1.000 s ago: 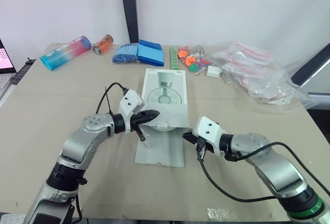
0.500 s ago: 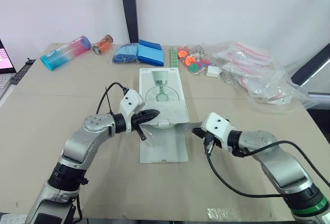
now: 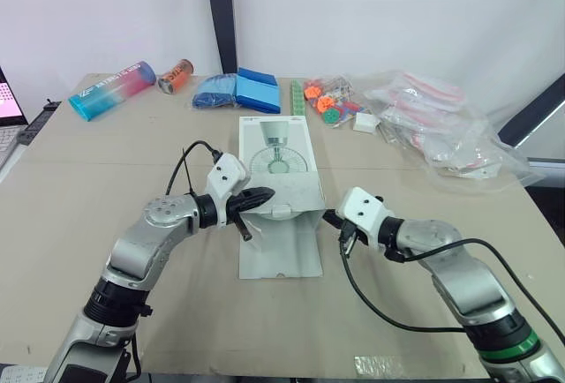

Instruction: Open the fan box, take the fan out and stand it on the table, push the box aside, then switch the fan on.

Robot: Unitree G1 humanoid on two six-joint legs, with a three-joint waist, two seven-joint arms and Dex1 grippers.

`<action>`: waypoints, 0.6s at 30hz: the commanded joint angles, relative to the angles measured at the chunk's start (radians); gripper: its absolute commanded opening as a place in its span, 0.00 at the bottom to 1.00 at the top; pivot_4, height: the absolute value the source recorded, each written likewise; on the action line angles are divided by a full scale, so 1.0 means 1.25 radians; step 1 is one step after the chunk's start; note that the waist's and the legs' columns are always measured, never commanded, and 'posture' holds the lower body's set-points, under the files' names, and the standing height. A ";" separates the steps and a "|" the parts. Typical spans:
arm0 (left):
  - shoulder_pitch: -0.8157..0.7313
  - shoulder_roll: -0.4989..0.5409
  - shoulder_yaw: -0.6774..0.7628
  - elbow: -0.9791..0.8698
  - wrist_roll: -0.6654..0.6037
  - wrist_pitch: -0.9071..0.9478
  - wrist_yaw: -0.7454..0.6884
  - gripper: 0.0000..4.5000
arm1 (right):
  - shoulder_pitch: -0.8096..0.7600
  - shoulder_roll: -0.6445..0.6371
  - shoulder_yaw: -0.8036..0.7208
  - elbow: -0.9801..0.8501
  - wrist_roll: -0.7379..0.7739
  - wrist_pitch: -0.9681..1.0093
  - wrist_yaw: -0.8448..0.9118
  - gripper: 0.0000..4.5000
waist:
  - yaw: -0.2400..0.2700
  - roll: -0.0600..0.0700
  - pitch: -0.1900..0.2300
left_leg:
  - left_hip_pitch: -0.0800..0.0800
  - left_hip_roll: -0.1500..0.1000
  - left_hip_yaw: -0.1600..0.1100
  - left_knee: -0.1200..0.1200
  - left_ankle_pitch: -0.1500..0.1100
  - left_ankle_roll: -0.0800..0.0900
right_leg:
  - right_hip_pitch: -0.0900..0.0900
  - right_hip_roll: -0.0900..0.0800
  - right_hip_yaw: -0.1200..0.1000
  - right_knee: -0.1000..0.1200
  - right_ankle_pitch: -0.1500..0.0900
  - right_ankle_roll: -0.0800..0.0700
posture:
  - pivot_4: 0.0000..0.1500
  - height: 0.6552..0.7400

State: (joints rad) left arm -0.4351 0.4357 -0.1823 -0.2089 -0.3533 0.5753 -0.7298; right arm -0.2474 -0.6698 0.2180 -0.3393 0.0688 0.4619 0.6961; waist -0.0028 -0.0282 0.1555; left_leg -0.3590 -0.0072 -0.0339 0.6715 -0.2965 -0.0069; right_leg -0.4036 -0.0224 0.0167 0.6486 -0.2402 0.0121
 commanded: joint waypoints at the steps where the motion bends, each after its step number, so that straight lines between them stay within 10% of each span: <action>1: 0.006 -0.002 -0.012 -0.003 0.007 0.012 -0.002 0.00 | -0.012 0.007 -0.006 -0.008 -0.009 -0.028 0.004 0.01 | 0.000 0.000 0.000 | 0.000 0.000 0.000 0.000 0.000 0.000 | 0.000 0.000 0.000 0.000 0.000 0.000 | 1.00 1.00; 18: -0.011 -0.007 0.002 0.044 0.044 -0.039 0.018 0.00 | -0.011 0.032 -0.027 -0.002 -0.002 -0.045 0.004 0.01 | 0.000 0.000 0.000 | 0.000 0.000 0.000 0.000 0.000 0.000 | 0.000 0.000 0.000 0.000 0.000 0.000 | 1.00 1.00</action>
State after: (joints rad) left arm -0.4448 0.4272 -0.1853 -0.1786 -0.3235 0.5302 -0.7249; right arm -0.2463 -0.6405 0.1985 -0.3101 0.0547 0.4171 0.7002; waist -0.0028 -0.0282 0.1555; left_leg -0.3587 -0.0070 -0.0336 0.6716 -0.2964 -0.0070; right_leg -0.4036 -0.0221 0.0170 0.6489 -0.2398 0.0116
